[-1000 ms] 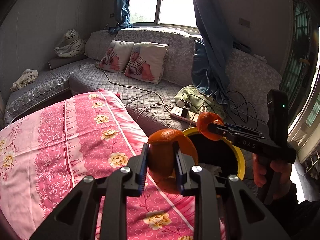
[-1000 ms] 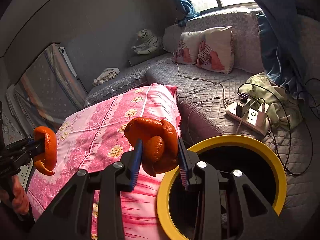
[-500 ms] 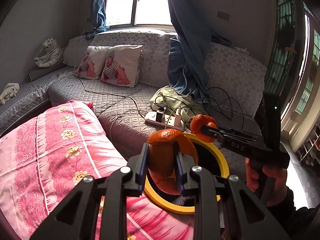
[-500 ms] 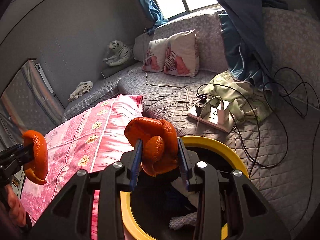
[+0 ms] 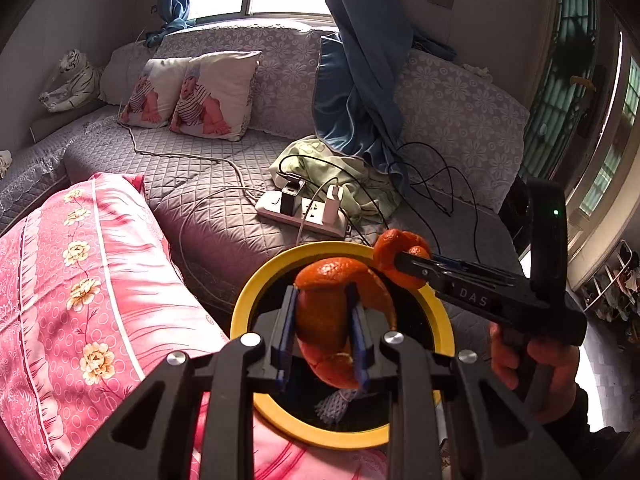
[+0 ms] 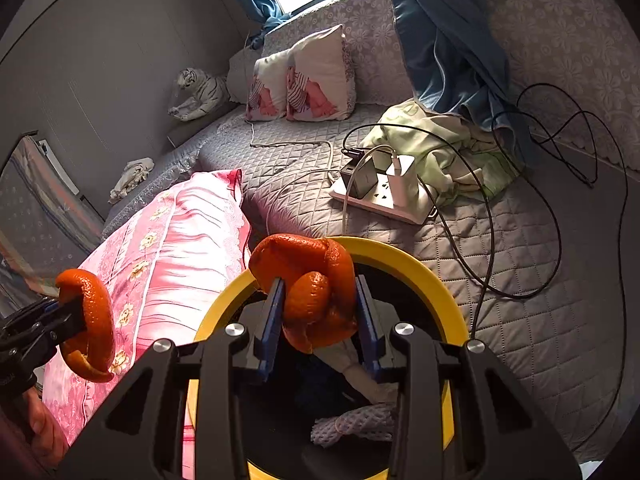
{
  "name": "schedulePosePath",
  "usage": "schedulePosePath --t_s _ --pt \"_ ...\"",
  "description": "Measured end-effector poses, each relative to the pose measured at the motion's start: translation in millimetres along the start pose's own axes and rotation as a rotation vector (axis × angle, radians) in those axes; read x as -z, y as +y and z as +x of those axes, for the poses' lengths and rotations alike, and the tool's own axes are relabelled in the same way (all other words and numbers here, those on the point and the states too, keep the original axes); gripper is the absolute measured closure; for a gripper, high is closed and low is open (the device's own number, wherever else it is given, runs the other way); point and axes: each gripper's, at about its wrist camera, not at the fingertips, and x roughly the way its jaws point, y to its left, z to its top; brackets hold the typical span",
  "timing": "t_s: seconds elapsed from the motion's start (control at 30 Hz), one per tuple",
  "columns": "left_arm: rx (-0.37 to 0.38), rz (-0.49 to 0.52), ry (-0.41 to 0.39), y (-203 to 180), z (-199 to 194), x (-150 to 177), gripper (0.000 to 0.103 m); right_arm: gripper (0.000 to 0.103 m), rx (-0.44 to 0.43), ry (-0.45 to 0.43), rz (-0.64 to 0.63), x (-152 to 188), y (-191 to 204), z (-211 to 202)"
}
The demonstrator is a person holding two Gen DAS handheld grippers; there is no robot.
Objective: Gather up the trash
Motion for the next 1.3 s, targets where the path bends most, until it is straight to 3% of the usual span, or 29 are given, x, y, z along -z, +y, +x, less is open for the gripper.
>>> schedulePosePath --t_s 0.37,0.4,0.47,0.53,0.57,0.97,1.1,1.3 --pt "0.019 -0.085 0.11 18.2 49.2 8.7 0.079 0.066 0.039 0.046 0.055 6.9 -16.9 17.6" --pt "0.021 -0.092 0.112 19.3 49.5 9.3 0.076 0.064 0.046 0.043 0.06 6.2 -17.7 16.8" --pt "0.022 -0.118 0.106 24.6 46.7 9.5 0.05 0.055 0.057 0.035 0.071 4.8 -19.3 13.6" --pt "0.014 -0.142 0.083 31.5 41.3 9.0 0.041 0.055 0.066 0.024 0.08 3.2 -20.9 8.8" --pt "0.008 -0.149 0.078 35.0 38.2 8.7 0.041 0.055 0.07 0.02 0.082 1.9 -21.9 6.5" --pt "-0.088 -0.265 -0.043 98.0 -37.4 22.2 0.041 0.055 0.091 -0.024 0.033 -4.8 4.3 -16.3" --pt "-0.151 -0.32 -0.087 129.2 -77.8 38.4 0.041 0.055 0.079 -0.027 -0.022 -4.4 32.1 -17.1" --pt "-0.293 -0.398 -0.151 170.9 -148.1 85.7 0.041 0.055 -0.032 0.023 -0.155 10.2 103.1 -4.8"
